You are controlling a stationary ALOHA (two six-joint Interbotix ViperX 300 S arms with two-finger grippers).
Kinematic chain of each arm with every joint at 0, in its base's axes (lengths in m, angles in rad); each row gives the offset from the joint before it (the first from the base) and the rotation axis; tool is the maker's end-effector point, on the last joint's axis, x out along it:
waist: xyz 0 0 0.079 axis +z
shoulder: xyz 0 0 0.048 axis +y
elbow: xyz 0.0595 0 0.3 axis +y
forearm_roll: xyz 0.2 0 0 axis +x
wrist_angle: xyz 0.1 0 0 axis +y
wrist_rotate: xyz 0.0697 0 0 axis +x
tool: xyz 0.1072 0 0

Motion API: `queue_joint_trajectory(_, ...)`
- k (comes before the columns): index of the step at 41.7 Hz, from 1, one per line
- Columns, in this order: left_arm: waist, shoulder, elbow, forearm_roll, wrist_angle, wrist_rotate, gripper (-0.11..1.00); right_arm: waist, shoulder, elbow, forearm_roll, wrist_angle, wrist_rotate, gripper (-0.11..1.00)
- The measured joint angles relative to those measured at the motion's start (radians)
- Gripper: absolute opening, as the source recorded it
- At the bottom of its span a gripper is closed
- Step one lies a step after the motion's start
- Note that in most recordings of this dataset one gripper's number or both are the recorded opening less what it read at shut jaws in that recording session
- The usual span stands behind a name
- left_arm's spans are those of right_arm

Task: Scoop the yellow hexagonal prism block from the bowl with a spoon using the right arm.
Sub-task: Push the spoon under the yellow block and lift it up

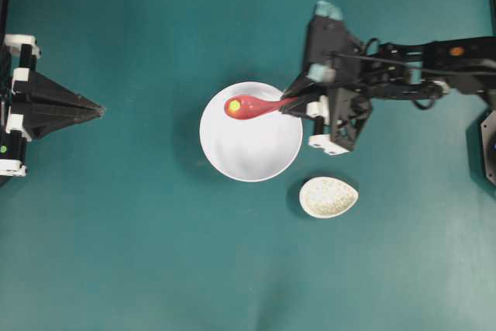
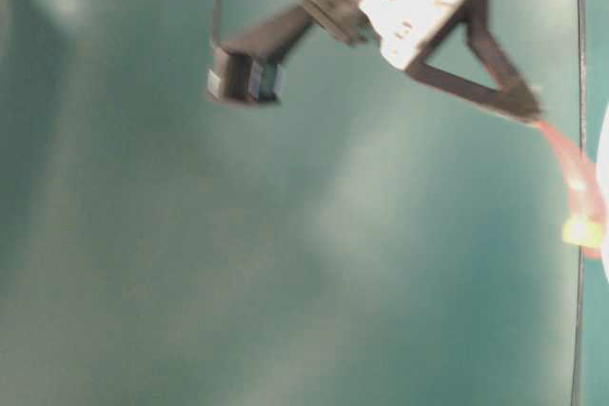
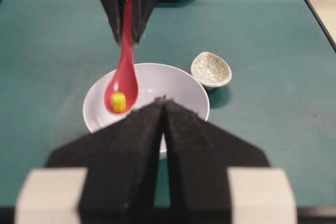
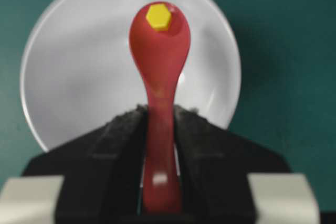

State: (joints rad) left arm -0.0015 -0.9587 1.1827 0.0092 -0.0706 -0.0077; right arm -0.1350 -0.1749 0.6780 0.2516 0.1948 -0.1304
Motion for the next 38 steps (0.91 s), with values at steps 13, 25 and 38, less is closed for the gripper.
queue_joint_trajectory(13, 0.000, 0.000, 0.000, 0.002, 0.002, -0.002, 0.01, 0.008, -0.152, 0.046, 0.002, -0.055, 0.000, 0.24)
queue_joint_trajectory(25, 0.000, 0.000, 0.000, 0.002, 0.000, -0.002, 0.01, 0.011, -0.216, 0.051, 0.002, -0.066, 0.000, 0.24)
queue_joint_trajectory(38, 0.000, 0.000, 0.000, 0.000, -0.012, -0.002, 0.01, 0.021, -0.216, 0.052, 0.002, -0.069, -0.002, 0.24)
